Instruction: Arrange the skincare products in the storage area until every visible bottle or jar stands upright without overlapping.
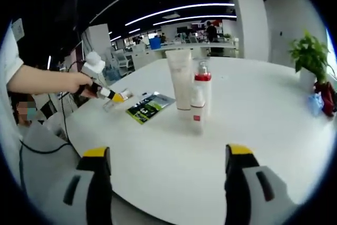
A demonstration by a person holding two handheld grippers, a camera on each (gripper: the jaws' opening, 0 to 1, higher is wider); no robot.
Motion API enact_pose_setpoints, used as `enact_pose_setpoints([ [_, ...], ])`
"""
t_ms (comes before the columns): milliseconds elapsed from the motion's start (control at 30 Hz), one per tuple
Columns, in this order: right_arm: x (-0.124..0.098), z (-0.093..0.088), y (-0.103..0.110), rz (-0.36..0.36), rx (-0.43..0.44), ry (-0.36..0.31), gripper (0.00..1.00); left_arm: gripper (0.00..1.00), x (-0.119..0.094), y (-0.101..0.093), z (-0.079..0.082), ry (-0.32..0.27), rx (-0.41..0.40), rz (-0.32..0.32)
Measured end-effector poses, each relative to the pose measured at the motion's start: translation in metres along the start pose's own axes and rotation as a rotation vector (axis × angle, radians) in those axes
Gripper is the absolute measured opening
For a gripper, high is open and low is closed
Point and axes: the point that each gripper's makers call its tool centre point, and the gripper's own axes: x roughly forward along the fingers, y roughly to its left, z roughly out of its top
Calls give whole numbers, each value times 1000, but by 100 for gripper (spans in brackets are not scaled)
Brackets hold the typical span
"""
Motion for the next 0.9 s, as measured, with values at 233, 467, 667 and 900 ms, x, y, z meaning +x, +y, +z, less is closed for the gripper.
enact_pose_setpoints([
  [233,0,2,3,15,-7,-4,88,17,-27,-21,13,-124,76,-9],
  [467,1,9,11,44,-6,-17,84,17,-51,-59,13,-206,161,-32],
  [667,4,16,21,75,8,-36,82,17,-66,-89,7,-246,186,-70],
  [900,7,22,32,113,34,-56,79,17,-77,-115,1,-284,169,-111],
])
